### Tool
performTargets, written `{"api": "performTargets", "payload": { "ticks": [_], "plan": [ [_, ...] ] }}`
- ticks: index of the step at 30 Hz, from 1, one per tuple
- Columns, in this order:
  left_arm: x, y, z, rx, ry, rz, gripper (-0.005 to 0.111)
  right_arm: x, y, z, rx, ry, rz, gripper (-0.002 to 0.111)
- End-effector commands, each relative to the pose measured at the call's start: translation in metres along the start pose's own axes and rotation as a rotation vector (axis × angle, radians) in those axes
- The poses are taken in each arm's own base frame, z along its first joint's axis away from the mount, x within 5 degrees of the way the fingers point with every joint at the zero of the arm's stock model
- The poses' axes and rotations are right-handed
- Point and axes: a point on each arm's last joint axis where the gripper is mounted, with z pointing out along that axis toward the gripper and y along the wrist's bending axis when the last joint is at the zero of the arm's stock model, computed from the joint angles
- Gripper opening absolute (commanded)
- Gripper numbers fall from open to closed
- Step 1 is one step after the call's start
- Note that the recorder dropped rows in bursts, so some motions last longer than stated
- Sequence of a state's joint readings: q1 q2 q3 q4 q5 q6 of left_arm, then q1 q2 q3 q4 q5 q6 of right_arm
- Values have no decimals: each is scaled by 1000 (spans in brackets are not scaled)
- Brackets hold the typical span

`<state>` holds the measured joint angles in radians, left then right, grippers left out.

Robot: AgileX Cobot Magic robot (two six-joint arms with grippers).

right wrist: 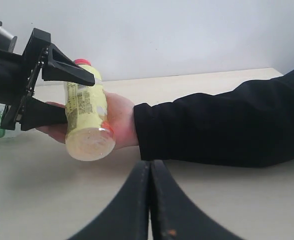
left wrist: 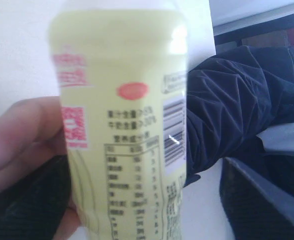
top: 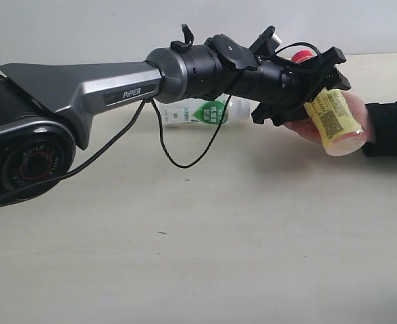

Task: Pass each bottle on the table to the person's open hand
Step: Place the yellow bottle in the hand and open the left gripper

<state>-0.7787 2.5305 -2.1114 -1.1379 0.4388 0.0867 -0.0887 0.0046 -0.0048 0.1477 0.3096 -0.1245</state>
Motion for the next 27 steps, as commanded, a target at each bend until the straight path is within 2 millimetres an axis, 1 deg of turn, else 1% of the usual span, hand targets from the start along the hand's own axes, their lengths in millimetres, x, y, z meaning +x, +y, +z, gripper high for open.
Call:
{"api": "performTargets", "payload": {
  "ticks": [1, 11, 16, 19, 24, 26, 27],
  "plan": [
    [-2, -5, -3, 11, -1, 16, 82, 1, 0, 0, 6, -6, -2, 0],
    [7, -5, -3, 20, 98, 17, 82, 1, 0, 0, 5, -4, -2, 0],
    [10, -6, -4, 15, 134, 60, 82, 1, 0, 0, 5, -4, -2, 0],
    [8, -10, -9, -8, 131, 131, 82, 1, 0, 0, 5, -4, -2, 0],
    [7, -26, -23, -7, 172, 204, 82, 1, 0, 0, 5, -4, -2, 0],
    [9, -32, -27, -5, 196, 224, 79, 1, 0, 0, 5, -4, -2, 0],
    [9, -36, -31, -4, 206, 240, 76, 1, 0, 0, 5, -4, -2, 0]
  ]
}}
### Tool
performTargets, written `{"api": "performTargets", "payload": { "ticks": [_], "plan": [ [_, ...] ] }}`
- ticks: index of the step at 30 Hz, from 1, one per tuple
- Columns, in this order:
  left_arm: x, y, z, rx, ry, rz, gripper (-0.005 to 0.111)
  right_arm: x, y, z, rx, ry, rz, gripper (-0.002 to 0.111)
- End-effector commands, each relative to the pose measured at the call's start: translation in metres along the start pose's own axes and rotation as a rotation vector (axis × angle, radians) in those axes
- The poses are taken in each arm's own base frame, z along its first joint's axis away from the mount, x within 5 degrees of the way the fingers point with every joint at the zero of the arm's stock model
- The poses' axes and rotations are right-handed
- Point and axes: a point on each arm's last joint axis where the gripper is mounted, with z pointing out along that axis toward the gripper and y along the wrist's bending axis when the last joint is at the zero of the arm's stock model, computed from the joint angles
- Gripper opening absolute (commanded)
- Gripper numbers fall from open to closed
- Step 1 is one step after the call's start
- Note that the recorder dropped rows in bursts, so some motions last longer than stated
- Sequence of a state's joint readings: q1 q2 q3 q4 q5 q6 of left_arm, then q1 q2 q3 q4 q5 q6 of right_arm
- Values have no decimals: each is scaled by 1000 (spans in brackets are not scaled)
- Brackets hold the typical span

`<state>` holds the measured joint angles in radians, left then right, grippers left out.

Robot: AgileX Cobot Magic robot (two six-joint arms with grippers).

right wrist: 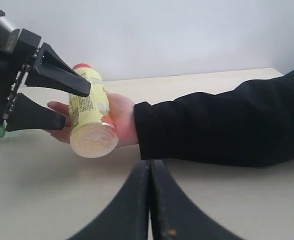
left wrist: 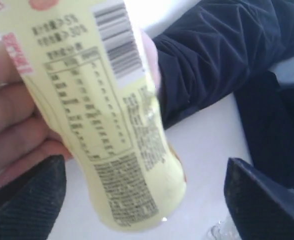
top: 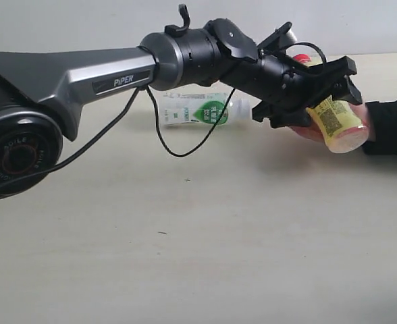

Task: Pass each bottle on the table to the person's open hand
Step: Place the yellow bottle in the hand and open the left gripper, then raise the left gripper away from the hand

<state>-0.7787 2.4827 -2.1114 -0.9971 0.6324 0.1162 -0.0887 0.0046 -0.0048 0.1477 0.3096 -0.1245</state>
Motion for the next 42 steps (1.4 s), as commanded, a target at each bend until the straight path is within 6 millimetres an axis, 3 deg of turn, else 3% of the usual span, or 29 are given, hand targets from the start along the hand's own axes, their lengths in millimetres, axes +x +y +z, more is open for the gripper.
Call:
{"api": "performTargets", "payload": {
  "ticks": [1, 13, 28, 42],
  "plan": [
    [-2, -22, -19, 8, 45, 83, 71, 1, 0, 0, 5, -4, -2, 0],
    [6, -54, -57, 1, 205, 231, 2, 1, 0, 0, 5, -4, -2, 0],
    [10, -81, -134, -381, 325, 524, 0, 1, 0, 0, 5, -4, -2, 0],
    [3, -114, -185, -447, 197, 639, 0, 1, 0, 0, 5, -4, -2, 0]
  ]
}}
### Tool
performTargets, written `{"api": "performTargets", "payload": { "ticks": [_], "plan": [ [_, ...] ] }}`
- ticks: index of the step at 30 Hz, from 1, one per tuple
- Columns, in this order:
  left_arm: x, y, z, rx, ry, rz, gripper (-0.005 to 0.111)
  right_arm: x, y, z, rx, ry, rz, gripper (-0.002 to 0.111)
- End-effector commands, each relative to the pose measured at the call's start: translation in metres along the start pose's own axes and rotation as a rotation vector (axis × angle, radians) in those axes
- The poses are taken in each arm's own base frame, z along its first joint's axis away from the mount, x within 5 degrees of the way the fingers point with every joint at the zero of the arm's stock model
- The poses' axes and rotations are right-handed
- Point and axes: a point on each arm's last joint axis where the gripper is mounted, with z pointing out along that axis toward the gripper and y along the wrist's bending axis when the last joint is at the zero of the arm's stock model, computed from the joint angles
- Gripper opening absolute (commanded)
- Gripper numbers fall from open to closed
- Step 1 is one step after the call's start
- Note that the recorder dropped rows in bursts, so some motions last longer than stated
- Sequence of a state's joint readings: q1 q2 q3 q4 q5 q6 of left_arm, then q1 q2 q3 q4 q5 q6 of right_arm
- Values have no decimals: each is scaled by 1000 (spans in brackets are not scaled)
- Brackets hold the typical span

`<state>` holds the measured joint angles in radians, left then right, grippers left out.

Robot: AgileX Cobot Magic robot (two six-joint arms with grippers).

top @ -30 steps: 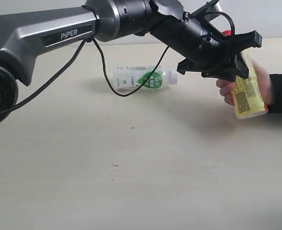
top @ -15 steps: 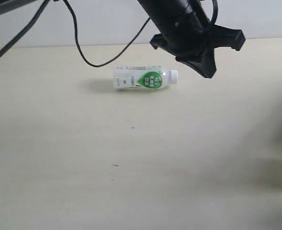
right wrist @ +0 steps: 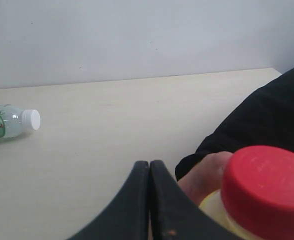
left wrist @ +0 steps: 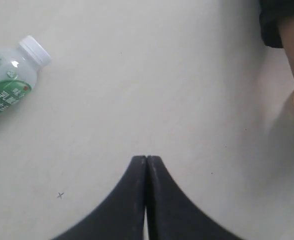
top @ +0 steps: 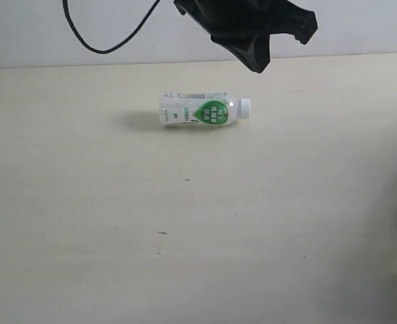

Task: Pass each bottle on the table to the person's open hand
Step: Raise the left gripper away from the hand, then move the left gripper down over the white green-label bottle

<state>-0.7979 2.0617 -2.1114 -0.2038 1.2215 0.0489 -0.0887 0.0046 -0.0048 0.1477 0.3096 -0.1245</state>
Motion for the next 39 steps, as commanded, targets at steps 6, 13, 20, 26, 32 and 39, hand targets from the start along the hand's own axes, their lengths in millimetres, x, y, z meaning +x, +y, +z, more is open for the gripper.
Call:
{"api": "performTargets", "payload": {
  "ticks": [6, 13, 20, 26, 32, 39],
  "plan": [
    [-1, -4, -45, -61, -91, 39, 0, 1, 0, 0, 5, -4, -2, 0],
    [-1, 5, -50, -174, -95, 75, 0, 1, 0, 0, 5, -4, -2, 0],
    [9, 33, -34, -387, 29, 269, 0, 1, 0, 0, 5, -4, -2, 0],
    [14, 65, -9, -409, 49, 331, 0, 1, 0, 0, 6, -9, -2, 0],
    [8, 110, 9, -458, -8, 366, 0, 1, 0, 0, 6, -9, -2, 0],
    [18, 139, 41, -441, 144, 645, 0, 1, 0, 0, 6, -9, -2, 0]
  ]
}}
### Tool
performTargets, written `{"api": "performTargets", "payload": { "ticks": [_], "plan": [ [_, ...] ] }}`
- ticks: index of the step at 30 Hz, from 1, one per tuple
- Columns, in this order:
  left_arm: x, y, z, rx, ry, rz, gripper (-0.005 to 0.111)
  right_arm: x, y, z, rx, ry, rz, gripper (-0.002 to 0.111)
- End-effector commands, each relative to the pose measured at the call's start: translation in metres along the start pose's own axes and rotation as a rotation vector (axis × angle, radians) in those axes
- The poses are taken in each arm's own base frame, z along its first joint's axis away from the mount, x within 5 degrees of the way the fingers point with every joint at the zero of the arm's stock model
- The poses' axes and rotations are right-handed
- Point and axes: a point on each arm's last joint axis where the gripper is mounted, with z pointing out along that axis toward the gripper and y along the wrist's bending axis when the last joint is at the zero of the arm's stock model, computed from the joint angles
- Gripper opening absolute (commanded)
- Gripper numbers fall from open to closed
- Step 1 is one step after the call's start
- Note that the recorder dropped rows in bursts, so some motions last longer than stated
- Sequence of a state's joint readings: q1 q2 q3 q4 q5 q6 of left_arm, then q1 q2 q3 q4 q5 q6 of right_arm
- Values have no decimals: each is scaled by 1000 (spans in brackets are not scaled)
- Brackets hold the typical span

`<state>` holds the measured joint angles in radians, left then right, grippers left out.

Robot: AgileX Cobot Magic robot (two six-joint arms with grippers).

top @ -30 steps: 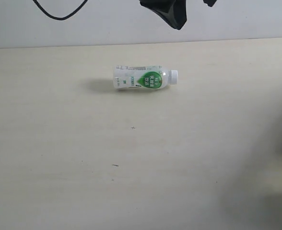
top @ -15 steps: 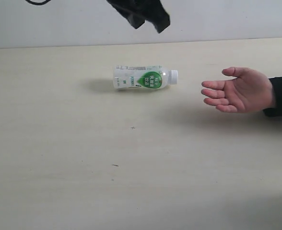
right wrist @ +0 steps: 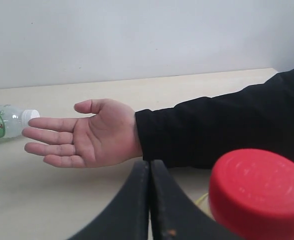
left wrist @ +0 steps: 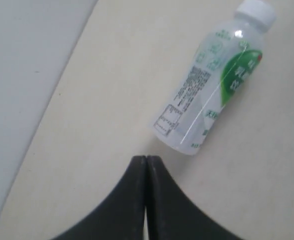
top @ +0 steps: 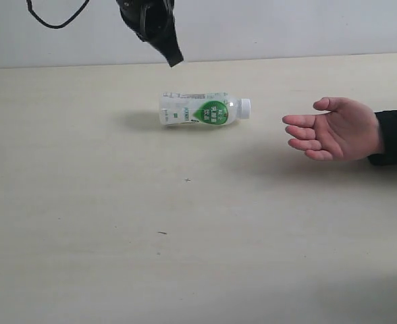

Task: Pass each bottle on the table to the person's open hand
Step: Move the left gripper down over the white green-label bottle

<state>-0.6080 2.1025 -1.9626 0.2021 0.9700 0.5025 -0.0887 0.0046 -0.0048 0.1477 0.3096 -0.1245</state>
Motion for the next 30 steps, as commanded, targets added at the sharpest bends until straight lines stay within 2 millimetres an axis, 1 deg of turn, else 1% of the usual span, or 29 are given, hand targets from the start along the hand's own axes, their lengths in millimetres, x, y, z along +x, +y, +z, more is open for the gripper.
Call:
{"api": "performTargets", "payload": {
  "ticks": [1, 5, 7, 8, 11, 12, 13, 14, 15, 17, 18, 19, 20, 22, 24, 30],
  "plan": [
    [6, -1, 21, 24, 31, 255, 0, 1, 0, 0, 6, -9, -2, 0],
    [6, -10, 37, 66, 29, 451, 0, 1, 0, 0, 6, -9, -2, 0],
    [5, -14, 43, 85, 18, 510, 0, 1, 0, 0, 6, -9, -2, 0],
    [4, -18, 50, 98, 7, 524, 0, 1, 0, 0, 6, -9, -2, 0],
    [5, -23, 63, 115, -1, 513, 0, 1, 0, 0, 6, -9, -2, 0],
    [5, -25, 70, 121, 2, 515, 4, 1, 0, 0, 6, -9, -2, 0],
    [6, -26, 73, 126, 6, 521, 7, 1, 0, 0, 6, -9, -2, 0],
    [7, -28, 79, 133, 10, 534, 16, 1, 0, 0, 6, -9, -2, 0],
    [7, -28, 81, 129, 8, 541, 21, 1, 0, 0, 6, -9, -2, 0],
    [6, -29, 88, 108, -12, 533, 46, 1, 0, 0, 6, -9, -2, 0],
    [5, -29, 91, 104, -24, 500, 64, 1, 0, 0, 6, -9, -2, 0],
    [4, -29, 92, 96, -31, 495, 73, 1, 0, 0, 6, -9, -2, 0],
    [4, -30, 96, 94, -40, 486, 86, 1, 0, 0, 6, -9, -2, 0],
    [3, -31, 99, 87, -53, 483, 96, 1, 0, 0, 6, -9, -2, 0],
    [3, -33, 108, 81, -61, 483, 99, 1, 0, 0, 6, -9, -2, 0],
    [5, -39, 127, 73, -73, 485, 99, 1, 0, 0, 6, -9, -2, 0]
  ]
}}
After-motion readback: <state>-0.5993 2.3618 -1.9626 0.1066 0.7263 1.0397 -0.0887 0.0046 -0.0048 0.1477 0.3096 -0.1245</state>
